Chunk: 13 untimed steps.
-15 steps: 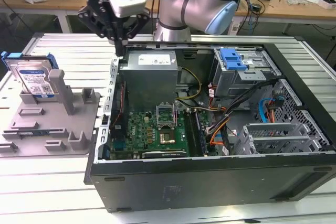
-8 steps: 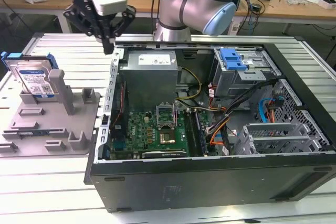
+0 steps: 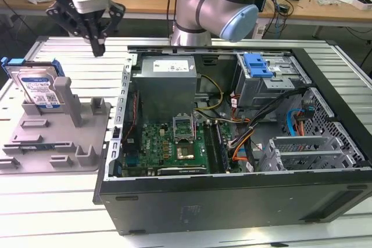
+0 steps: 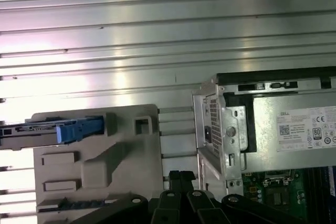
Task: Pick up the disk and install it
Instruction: 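Reach for the disk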
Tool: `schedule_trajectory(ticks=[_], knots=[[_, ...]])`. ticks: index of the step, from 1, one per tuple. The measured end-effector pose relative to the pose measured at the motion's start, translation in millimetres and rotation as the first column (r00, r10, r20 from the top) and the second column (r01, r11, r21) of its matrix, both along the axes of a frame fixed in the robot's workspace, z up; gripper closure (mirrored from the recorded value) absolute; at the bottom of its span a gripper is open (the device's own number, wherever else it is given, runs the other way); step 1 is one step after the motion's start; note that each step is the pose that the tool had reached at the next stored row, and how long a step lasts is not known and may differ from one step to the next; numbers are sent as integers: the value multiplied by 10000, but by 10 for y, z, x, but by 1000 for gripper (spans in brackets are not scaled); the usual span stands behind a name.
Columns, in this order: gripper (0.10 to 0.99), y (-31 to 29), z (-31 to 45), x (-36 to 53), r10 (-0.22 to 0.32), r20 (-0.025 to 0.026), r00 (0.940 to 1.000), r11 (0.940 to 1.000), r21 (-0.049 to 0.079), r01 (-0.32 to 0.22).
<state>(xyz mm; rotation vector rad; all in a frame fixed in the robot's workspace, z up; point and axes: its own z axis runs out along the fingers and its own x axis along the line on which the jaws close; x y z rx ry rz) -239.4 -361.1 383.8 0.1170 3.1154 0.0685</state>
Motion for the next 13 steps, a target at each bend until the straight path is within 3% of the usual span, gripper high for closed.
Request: schedule_trajectory(ticks=[3,8,10,13], knots=[[980,77,-20,-198,3,1,10000,10000,1,-3],[980,157,-40,-411,0,0,10000,10000,0,0],[980,224,-56,-578,0,1,10000,10000,0,0],[980,296,-73,-747,-1,1,10000,10000,-1,1]])
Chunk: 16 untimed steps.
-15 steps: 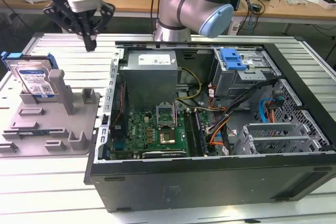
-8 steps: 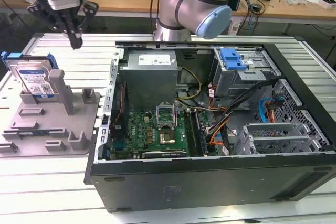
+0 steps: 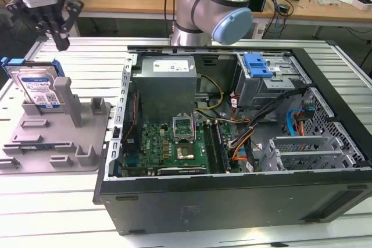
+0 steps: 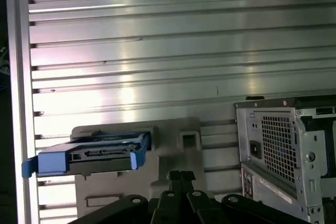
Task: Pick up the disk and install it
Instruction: 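Reach for the disk, then pick up the disk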
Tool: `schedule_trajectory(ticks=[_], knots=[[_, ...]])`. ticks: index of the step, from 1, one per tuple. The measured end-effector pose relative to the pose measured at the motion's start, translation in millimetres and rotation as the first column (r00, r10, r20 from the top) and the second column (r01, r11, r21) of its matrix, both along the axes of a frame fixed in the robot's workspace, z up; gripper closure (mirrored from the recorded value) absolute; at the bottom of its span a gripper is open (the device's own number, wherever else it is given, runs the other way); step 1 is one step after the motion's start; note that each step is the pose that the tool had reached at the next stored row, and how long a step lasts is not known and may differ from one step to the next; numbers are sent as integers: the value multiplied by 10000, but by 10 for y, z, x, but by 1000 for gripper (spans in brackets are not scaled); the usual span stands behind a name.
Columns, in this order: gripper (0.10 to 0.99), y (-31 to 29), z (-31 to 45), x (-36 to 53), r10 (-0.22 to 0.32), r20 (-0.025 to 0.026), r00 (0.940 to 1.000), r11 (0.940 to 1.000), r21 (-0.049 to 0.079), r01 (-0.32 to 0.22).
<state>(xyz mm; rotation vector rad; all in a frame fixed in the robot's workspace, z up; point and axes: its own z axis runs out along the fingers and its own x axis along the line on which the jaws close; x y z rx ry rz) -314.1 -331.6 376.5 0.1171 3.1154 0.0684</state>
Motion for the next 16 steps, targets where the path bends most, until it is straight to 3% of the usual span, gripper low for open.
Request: schedule_trajectory(ticks=[4,7,16], knots=[[980,82,-19,-191,2,1,10000,10000,-1,-2],[980,169,-35,-389,3,-1,10000,10000,-1,-3],[980,182,-35,-414,2,-12,10000,10000,-1,-2]])
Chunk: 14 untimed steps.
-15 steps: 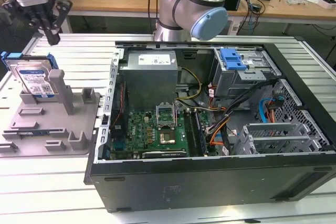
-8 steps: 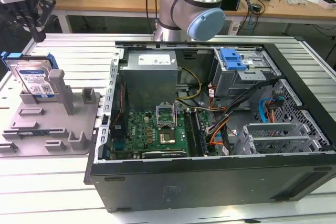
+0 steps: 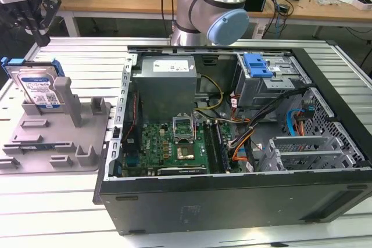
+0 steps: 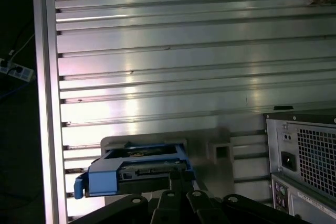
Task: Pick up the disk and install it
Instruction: 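Pick up the disk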
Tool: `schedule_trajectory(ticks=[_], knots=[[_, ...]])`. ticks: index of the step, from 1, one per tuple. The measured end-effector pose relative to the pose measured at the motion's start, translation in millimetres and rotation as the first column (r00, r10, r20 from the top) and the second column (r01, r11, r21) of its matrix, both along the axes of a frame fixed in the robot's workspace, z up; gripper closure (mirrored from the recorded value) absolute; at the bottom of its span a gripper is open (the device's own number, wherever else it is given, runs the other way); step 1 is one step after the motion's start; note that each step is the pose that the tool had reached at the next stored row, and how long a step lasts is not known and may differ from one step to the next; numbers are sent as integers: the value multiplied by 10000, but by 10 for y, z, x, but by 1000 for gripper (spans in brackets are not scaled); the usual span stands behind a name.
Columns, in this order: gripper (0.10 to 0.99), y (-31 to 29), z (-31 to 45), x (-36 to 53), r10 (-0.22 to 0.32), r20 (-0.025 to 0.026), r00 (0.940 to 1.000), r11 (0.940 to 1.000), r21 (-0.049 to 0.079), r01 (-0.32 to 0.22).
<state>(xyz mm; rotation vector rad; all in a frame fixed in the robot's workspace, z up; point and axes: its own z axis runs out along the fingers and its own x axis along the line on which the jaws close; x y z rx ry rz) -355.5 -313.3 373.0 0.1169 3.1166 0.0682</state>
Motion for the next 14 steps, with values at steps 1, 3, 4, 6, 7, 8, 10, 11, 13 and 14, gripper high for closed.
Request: schedule_trajectory(ticks=[1,3,4,6,7,8,10,11,13,14], knots=[[980,0,0,0,0,-1,10000,10000,0,0],[980,0,0,0,0,-2,10000,10000,0,0],[980,0,0,0,0,-2,10000,10000,-1,0],[980,0,0,0,0,-4,10000,10000,0,0],[980,0,0,0,0,-4,10000,10000,0,0],[980,0,0,0,24,-4,10000,10000,-1,-24],[980,0,-1,0,365,-3,9993,9993,0,-365],[980,0,-2,0,807,-3,9967,9967,0,-807],[980,0,-6,0,1913,-12,9815,9815,-3,-1913],[980,0,-6,0,2153,-14,9766,9766,-3,-2153]])
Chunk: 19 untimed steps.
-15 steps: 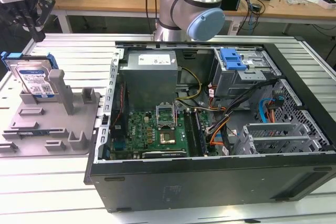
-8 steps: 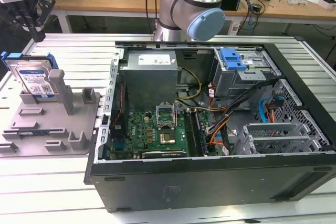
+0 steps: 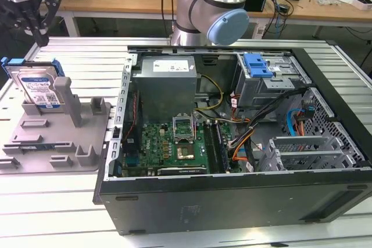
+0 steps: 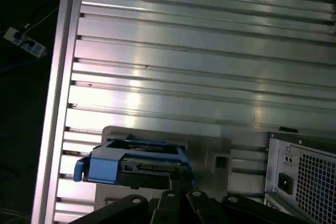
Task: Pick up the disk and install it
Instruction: 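Pick up the disk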
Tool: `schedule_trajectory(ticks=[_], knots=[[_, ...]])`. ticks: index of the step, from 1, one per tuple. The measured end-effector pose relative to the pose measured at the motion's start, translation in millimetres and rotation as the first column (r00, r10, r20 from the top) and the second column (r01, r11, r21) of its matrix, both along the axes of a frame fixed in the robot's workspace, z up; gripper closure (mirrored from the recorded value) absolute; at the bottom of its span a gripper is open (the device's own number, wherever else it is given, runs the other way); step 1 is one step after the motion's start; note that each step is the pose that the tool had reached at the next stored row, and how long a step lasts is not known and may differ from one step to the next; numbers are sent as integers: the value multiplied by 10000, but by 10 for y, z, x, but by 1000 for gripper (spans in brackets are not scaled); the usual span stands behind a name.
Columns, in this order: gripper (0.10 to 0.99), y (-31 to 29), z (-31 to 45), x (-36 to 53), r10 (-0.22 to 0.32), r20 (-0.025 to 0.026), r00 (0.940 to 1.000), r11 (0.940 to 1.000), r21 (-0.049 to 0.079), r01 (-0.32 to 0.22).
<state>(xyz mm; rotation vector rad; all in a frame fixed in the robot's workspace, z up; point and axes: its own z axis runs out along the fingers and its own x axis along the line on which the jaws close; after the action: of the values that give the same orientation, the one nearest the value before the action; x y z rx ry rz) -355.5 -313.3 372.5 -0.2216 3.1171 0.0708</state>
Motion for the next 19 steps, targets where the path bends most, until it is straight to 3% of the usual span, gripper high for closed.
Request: schedule_trajectory(ticks=[3,6,8,9,10,14,15,17,19], knots=[[980,0,0,0,681,-1,9977,9977,0,-681],[980,0,-1,0,1708,-3,9853,9853,1,-1708],[980,0,-1,0,2120,-11,9773,9773,3,-2120],[980,0,-1,0,2418,-20,9703,9703,5,-2418],[980,0,-1,0,2963,-35,9551,9551,9,-2963],[980,0,-1,0,3706,-30,9288,9288,42,-3706],[980,0,-1,0,3996,-24,9167,9167,52,-3996],[980,0,-1,0,4338,-24,9010,9010,53,-4338],[980,0,-1,0,4799,-24,8773,8773,53,-4798]])
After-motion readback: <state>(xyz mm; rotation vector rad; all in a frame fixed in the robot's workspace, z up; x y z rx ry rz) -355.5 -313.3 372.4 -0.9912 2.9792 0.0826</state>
